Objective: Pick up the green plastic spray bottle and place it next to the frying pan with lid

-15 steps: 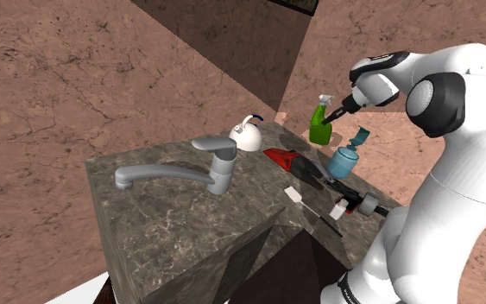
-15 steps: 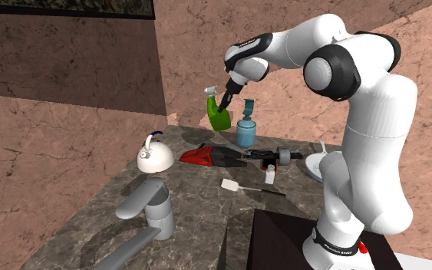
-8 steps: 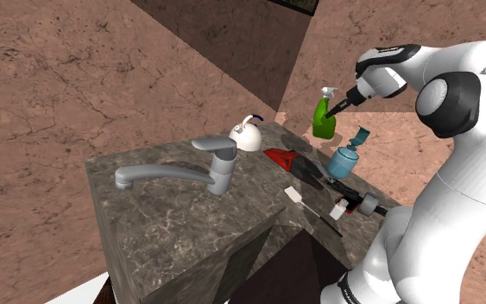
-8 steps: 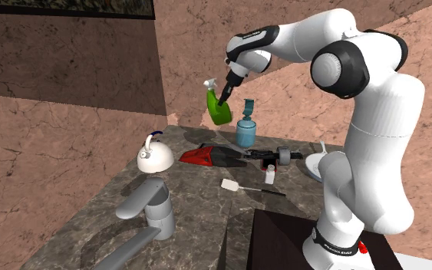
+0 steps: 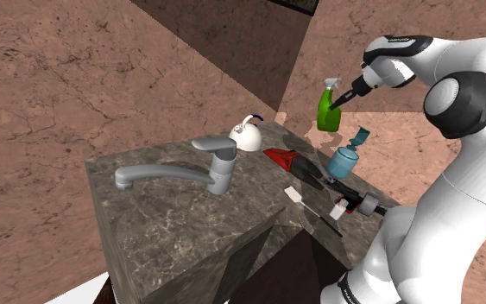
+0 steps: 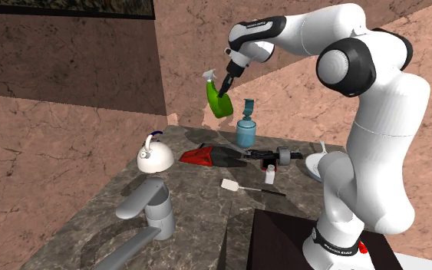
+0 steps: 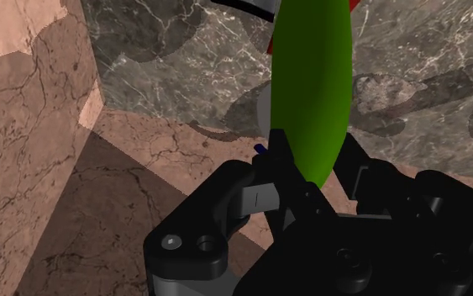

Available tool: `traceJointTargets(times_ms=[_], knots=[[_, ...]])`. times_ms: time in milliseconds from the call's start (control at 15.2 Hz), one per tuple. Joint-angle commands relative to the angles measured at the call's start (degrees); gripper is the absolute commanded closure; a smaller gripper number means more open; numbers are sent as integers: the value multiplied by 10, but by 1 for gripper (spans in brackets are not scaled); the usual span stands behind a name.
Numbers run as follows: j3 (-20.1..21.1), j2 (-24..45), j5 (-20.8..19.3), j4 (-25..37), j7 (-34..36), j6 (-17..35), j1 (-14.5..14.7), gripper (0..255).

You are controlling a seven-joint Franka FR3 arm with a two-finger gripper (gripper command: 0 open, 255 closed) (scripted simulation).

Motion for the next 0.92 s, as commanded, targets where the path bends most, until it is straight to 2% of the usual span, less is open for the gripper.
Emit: traceJointTargets(times_ms=[0, 594, 858], knots=[[-1, 4, 1, 17, 4, -16, -3, 255], [-2, 21, 8, 92, 22, -86, -22, 255], [-24, -32, -39, 74, 4, -90, -19, 255]])
